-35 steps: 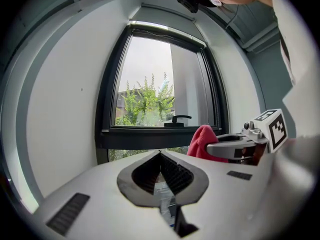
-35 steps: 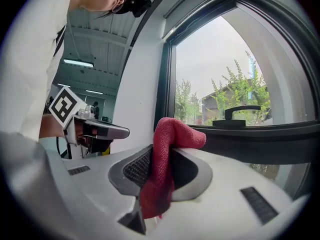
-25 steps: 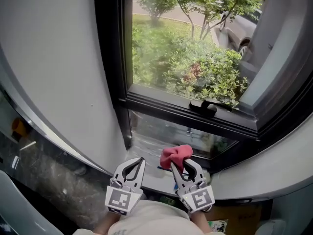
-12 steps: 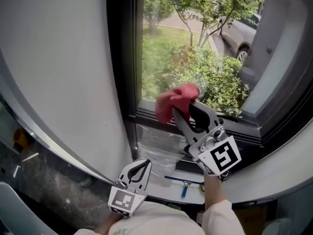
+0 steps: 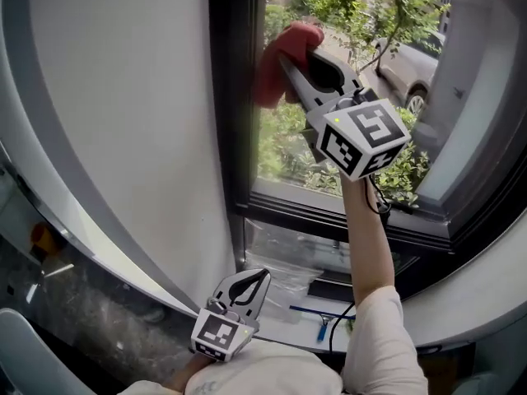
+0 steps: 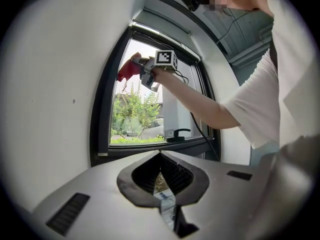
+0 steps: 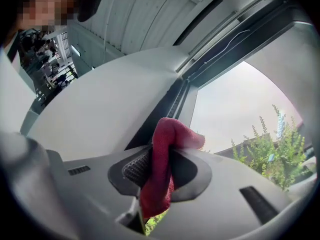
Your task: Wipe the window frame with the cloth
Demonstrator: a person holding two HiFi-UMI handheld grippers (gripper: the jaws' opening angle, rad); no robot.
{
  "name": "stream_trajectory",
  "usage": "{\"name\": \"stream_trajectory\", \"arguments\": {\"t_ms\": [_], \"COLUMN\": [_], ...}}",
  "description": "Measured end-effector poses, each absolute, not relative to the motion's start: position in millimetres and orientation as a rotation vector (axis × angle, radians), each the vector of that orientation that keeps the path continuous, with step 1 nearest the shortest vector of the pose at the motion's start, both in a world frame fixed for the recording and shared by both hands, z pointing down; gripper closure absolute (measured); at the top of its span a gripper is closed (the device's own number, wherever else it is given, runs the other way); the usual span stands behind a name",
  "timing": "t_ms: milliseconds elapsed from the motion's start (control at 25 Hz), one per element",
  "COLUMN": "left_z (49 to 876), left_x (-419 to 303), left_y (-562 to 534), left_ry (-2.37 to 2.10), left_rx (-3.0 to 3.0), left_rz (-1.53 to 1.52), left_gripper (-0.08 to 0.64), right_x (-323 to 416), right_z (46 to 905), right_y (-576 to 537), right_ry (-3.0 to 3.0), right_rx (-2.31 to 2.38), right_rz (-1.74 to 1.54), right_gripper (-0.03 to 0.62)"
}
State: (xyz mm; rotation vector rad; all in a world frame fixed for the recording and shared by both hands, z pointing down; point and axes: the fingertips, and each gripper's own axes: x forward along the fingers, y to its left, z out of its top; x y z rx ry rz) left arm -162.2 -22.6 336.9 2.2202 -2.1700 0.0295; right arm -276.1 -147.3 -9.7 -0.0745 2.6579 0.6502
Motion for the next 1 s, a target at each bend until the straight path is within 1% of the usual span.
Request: {"name": "stream_trajectory", "arguments": {"t_ms": [120,320,760,1000], "left_z": [335,338,343,344], "left_x": [-165,-165,-167,-164], "left_y": [-23,-19,-22,-24], "left_ry": [-2.164,-2.129,-2.1,-2.078], "left_rx": [2.24,2.254,2.255,2.271], "left_rz": [0.026,0.016,-0.011,-0.018], "left_gripper": [0.552,0.552,0.552,0.552], "right_x": [-299,-312,-329,-329], "right_z": [-28,-47,-27,-26], "right_y": [-153,-160,-159,-159], "right_ry": [2.64,2.613,2.526,2.532], "right_rx": [-0.079,-0.06,-0.204,-0.197], "right_rz": [0.703,0.591,0.735,0.705], "right_gripper": [0.5,0.5,0.502,0.503]}}
